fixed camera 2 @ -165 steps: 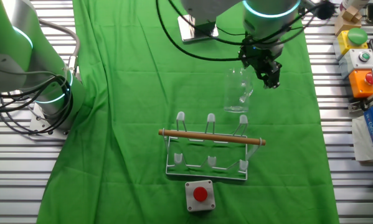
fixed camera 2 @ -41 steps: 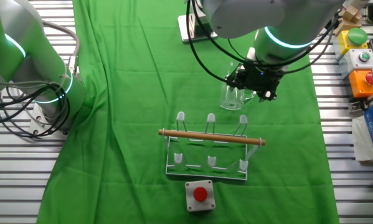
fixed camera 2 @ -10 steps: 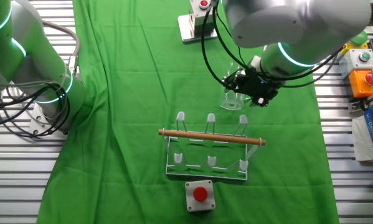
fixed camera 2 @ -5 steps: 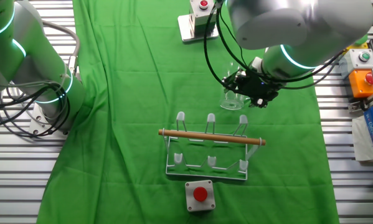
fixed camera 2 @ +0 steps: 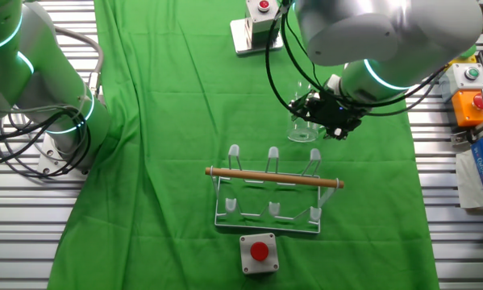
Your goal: Put the cup on the cup rack
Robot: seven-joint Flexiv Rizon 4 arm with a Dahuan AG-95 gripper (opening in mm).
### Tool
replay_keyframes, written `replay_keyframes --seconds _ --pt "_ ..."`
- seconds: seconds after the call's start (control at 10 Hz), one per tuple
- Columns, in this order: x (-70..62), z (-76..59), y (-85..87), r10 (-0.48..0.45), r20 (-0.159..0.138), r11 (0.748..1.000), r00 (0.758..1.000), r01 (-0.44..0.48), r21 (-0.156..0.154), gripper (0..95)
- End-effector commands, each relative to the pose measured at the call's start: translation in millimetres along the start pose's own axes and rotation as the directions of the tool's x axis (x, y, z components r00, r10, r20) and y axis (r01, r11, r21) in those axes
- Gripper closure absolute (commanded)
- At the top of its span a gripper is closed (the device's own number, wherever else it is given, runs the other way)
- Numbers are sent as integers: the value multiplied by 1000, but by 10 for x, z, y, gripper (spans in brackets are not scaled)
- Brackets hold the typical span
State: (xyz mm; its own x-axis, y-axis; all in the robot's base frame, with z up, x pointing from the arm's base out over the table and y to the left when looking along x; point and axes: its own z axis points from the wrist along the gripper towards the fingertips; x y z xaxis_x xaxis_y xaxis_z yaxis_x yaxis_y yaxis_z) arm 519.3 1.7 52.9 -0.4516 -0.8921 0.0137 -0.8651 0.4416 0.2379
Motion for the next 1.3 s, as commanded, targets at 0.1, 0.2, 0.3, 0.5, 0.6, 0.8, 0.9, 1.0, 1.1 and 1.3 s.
replay_keyframes --seconds 0.1,0.2,0.3,0.5,0.6,0.8,0.9,1.0,1.1,1.3 --pt "5 21 -10 0 9 1000 1000 0 8 190" --pt "-2 33 -21 -1 18 1000 1000 0 17 190" --pt "-10 49 -36 -1 32 1000 999 0 23 190" --pt "-20 59 -45 6 75 999 997 -8 34 190" --pt "-24 61 -47 2 93 999 996 -7 46 190" --pt "-23 61 -47 -23 126 991 992 6 136 0" --pt "-23 60 -46 -21 123 990 992 3 142 0" --pt "-23 60 -46 -31 118 989 993 14 144 0" --pt "-23 60 -46 -64 103 986 993 47 158 0" --pt "-24 60 -46 -200 62 964 978 185 192 0"
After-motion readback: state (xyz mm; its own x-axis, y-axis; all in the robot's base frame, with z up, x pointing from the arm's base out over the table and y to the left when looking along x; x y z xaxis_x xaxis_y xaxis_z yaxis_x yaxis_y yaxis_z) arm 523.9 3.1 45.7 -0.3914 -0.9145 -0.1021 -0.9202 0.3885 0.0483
